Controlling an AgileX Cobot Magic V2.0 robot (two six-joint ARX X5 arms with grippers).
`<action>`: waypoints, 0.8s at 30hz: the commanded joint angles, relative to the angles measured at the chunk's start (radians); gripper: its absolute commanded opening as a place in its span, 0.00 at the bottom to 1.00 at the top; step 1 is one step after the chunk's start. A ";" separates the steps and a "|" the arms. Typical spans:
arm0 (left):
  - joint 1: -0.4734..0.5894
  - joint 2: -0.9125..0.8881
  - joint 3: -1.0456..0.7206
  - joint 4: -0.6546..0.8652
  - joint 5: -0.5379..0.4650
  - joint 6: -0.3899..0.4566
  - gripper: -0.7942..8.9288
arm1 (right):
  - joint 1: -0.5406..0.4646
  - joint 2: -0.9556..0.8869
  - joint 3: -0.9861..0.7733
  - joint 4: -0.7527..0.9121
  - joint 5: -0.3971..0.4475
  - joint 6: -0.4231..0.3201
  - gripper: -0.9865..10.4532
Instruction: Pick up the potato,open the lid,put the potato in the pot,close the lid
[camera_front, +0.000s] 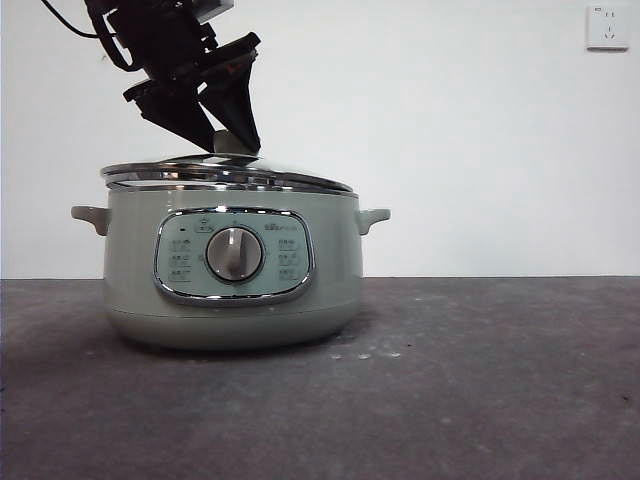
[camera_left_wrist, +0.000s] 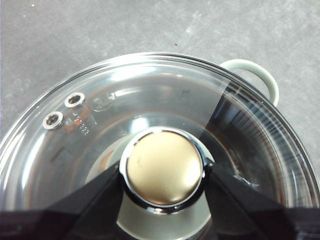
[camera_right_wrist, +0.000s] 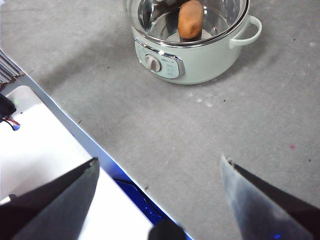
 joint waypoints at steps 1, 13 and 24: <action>-0.003 0.005 0.006 -0.005 -0.002 0.022 0.07 | 0.001 -0.003 -0.009 -0.021 0.002 0.011 0.44; -0.009 0.005 0.006 0.038 0.024 0.021 0.07 | 0.001 -0.003 -0.009 -0.021 0.002 0.011 0.44; -0.009 0.005 0.006 0.062 0.024 0.019 0.07 | 0.001 -0.003 -0.009 -0.021 0.001 0.020 0.44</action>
